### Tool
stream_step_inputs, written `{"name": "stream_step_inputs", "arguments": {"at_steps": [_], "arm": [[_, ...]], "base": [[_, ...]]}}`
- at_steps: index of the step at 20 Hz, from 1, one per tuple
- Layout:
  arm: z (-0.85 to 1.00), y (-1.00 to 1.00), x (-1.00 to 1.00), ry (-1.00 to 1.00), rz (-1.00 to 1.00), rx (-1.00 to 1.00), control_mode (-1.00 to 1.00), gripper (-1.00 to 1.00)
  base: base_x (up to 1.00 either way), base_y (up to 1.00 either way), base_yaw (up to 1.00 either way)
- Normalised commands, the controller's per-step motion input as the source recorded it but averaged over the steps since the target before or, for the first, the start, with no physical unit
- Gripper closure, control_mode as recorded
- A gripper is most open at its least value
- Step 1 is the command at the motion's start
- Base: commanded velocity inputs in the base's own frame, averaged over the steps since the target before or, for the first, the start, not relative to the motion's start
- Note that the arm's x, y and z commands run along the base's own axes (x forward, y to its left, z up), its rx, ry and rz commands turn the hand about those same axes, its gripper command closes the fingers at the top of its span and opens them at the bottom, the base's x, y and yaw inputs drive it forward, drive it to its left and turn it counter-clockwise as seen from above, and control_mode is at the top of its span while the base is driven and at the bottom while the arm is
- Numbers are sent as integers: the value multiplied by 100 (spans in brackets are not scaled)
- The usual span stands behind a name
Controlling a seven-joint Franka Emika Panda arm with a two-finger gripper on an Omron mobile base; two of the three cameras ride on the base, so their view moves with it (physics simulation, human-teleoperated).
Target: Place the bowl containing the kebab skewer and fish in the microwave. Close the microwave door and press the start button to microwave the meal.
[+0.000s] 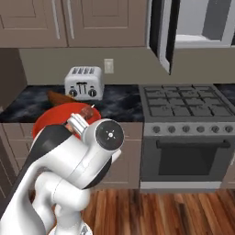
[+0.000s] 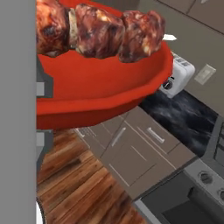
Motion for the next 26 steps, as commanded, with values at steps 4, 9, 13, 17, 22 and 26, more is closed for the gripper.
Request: {"name": "stream_step_inputs", "arguments": {"at_steps": [4,9,13,17,22,26], "arm": [[0,0,0,0,0,0,100,100],[0,0,0,0,0,0,100,100],[0,0,0,0,0,0,100,100],[0,0,0,0,0,0,100,100],[0,0,0,0,0,0,100,100],[0,0,0,0,0,0,100,100]], "base": [[-14,-47,-51],[5,-59,-45],[37,-61,-31],[63,-53,-17],[67,-42,-1],[68,-17,22]]}}
